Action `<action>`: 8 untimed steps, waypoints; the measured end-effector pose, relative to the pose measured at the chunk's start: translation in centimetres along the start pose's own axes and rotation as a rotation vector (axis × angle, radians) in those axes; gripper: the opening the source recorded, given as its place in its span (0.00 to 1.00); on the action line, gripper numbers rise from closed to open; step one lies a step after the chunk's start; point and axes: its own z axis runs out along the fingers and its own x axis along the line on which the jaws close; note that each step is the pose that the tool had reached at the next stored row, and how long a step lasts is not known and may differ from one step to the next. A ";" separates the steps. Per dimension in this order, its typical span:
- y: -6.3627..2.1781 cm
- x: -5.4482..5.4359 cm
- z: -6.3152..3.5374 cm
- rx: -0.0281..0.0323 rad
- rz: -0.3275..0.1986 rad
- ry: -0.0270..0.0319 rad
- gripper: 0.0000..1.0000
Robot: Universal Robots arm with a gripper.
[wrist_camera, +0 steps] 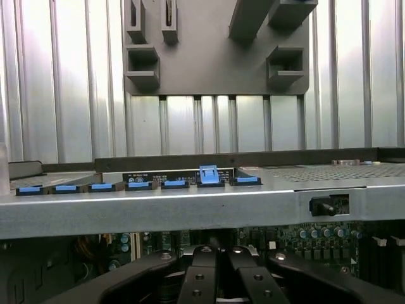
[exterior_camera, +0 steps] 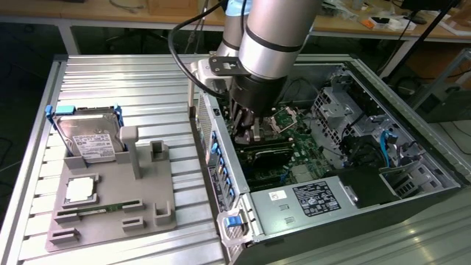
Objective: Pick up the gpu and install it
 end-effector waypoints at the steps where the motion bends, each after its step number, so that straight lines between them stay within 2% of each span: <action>1: 0.06 0.0 0.01 0.0001 0.000 -0.0001 0.11; 6: 0.58 0.0 0.12 -0.0008 0.000 -0.0041 0.11; 8: 0.66 0.0 0.13 -0.0051 -0.001 -0.0066 0.11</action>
